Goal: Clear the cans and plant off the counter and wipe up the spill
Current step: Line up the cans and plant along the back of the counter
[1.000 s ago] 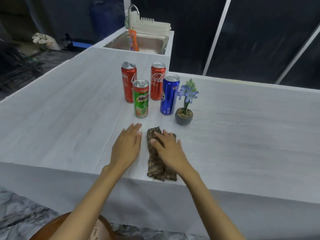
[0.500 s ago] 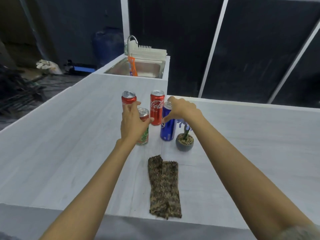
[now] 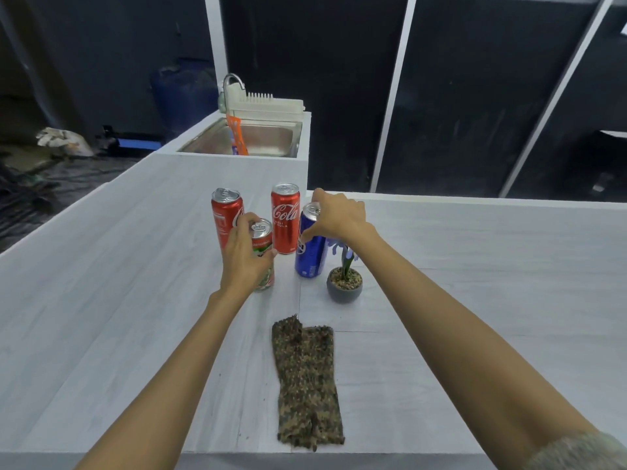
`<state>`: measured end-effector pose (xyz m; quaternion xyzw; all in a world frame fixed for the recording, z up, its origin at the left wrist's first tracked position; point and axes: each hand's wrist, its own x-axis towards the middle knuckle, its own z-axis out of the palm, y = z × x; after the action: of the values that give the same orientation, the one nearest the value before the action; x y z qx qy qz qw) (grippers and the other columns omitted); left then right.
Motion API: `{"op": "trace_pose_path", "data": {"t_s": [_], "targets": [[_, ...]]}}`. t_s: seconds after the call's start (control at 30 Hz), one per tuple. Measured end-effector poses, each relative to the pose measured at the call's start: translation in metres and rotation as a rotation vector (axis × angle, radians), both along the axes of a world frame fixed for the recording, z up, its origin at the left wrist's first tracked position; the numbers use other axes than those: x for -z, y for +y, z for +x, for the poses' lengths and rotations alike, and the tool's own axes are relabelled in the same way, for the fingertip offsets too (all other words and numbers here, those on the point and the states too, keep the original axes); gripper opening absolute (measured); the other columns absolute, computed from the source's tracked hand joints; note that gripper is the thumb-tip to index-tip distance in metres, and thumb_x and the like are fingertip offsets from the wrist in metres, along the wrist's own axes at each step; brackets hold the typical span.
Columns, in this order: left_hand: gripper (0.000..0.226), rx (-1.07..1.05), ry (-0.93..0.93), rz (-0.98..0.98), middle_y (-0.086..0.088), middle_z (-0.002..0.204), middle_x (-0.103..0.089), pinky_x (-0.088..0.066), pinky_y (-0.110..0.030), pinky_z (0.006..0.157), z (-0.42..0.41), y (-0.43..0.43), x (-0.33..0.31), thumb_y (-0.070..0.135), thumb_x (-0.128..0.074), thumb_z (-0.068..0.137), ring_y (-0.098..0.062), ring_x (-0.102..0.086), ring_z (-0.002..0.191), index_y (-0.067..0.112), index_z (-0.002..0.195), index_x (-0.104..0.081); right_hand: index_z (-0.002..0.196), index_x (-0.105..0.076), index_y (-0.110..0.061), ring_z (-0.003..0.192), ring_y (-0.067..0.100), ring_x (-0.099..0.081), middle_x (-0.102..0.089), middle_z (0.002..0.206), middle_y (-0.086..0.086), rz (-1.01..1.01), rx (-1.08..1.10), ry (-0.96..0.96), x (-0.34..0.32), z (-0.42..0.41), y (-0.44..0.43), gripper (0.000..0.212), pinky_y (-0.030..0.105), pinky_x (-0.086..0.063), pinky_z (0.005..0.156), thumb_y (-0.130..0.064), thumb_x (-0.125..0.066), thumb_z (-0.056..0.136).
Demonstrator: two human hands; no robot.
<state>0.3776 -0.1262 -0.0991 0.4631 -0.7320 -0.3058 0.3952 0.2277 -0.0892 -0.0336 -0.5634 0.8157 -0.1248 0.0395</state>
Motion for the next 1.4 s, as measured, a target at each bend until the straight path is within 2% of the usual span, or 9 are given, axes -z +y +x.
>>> {"op": "trace_pose_path", "data": {"t_s": [0.13, 0.27, 0.4, 0.5, 0.73, 0.97, 1.1, 1.27, 1.4], "targets": [[0.058, 0.014, 0.047, -0.043, -0.01, 0.128, -0.051, -0.045, -0.034, 0.09, -0.013, 0.002, -0.031, 0.005, -0.071, 0.074, -0.026, -0.053, 0.116, 0.017, 0.121, -0.039, 0.123, -0.042, -0.02, 0.109, 0.03, -0.056, -0.061, 0.118, 0.008, -0.149, 0.066, -0.086, -0.023, -0.016, 0.008, 0.07, 0.052, -0.038, 0.102, -0.047, -0.075, 0.068], [0.058, 0.116, 0.115, -0.099, -0.009, 0.128, -0.051, -0.048, -0.036, 0.091, -0.044, 0.008, -0.079, 0.007, -0.07, 0.075, -0.024, -0.054, 0.114, 0.02, 0.121, -0.038, 0.12, -0.043, -0.022, 0.108, 0.029, -0.056, -0.06, 0.117, 0.006, -0.29, 0.143, -0.178, -0.064, -0.047, 0.029, 0.066, 0.049, -0.041, 0.1, -0.049, -0.074, 0.069], [0.056, 0.232, 0.127, -0.175, -0.007, 0.125, -0.051, -0.043, -0.029, 0.086, -0.092, 0.021, -0.115, 0.008, -0.07, 0.075, -0.017, -0.051, 0.105, 0.017, 0.12, -0.038, 0.116, -0.044, -0.022, 0.104, 0.029, -0.058, -0.062, 0.115, 0.006, -0.367, 0.21, -0.141, -0.088, -0.099, 0.058, 0.061, 0.048, -0.045, 0.097, -0.049, -0.073, 0.07], [0.054, 0.317, 0.108, -0.152, -0.007, 0.126, -0.048, -0.046, -0.031, 0.089, -0.142, 0.031, -0.125, 0.006, -0.07, 0.075, -0.015, -0.047, 0.104, 0.018, 0.116, -0.037, 0.115, -0.043, -0.022, 0.104, 0.029, -0.059, -0.062, 0.115, 0.006, -0.358, 0.287, -0.071, -0.09, -0.146, 0.08, 0.058, 0.046, -0.044, 0.097, -0.05, -0.07, 0.072], [0.057, 0.391, 0.067, -0.026, -0.011, 0.127, -0.047, -0.047, -0.038, 0.092, -0.273, 0.049, -0.111, 0.007, -0.068, 0.078, -0.024, -0.051, 0.112, 0.015, 0.123, -0.035, 0.116, -0.044, -0.021, 0.102, 0.025, -0.058, -0.062, 0.113, 0.005, -0.284, 0.395, -0.015, -0.063, -0.262, 0.109, 0.057, 0.042, -0.041, 0.091, -0.049, -0.07, 0.074], [0.056, 0.329, 0.01, 0.064, -0.011, 0.126, -0.049, -0.046, -0.041, 0.095, -0.387, 0.044, -0.071, 0.007, -0.067, 0.079, -0.026, -0.052, 0.113, 0.012, 0.124, -0.035, 0.117, -0.043, -0.021, 0.106, 0.025, -0.058, -0.062, 0.116, 0.005, -0.225, 0.369, -0.042, -0.035, -0.369, 0.102, 0.056, 0.043, -0.041, 0.094, -0.046, -0.07, 0.075], [0.057, 0.287, -0.002, 0.085, -0.011, 0.128, -0.048, -0.045, -0.039, 0.096, -0.437, 0.033, -0.05, 0.006, -0.067, 0.079, -0.02, -0.05, 0.106, 0.012, 0.125, -0.034, 0.119, -0.043, -0.022, 0.108, 0.025, -0.058, -0.062, 0.118, 0.005, -0.179, 0.338, -0.047, -0.017, -0.416, 0.082, 0.056, 0.043, -0.039, 0.094, -0.046, -0.069, 0.076], [0.072, 0.263, -0.057, 0.112, -0.012, 0.135, -0.042, -0.041, -0.044, 0.101, -0.485, 0.015, -0.031, 0.004, -0.068, 0.077, -0.029, -0.047, 0.121, 0.015, 0.136, -0.026, 0.123, -0.043, -0.021, 0.113, 0.027, -0.056, -0.06, 0.123, 0.005, -0.143, 0.299, -0.033, 0.001, -0.458, 0.056, 0.058, 0.046, -0.036, 0.099, -0.046, -0.068, 0.077], [0.067, 0.229, -0.111, 0.128, -0.013, 0.135, -0.043, -0.043, -0.042, 0.1, -0.509, 0.001, -0.02, 0.007, -0.068, 0.078, -0.029, -0.048, 0.12, 0.011, 0.134, -0.031, 0.128, -0.042, -0.021, 0.12, 0.028, -0.052, -0.056, 0.13, 0.006, -0.088, 0.283, -0.022, 0.01, -0.483, 0.04, 0.06, 0.047, -0.033, 0.102, -0.045, -0.067, 0.079]]}}
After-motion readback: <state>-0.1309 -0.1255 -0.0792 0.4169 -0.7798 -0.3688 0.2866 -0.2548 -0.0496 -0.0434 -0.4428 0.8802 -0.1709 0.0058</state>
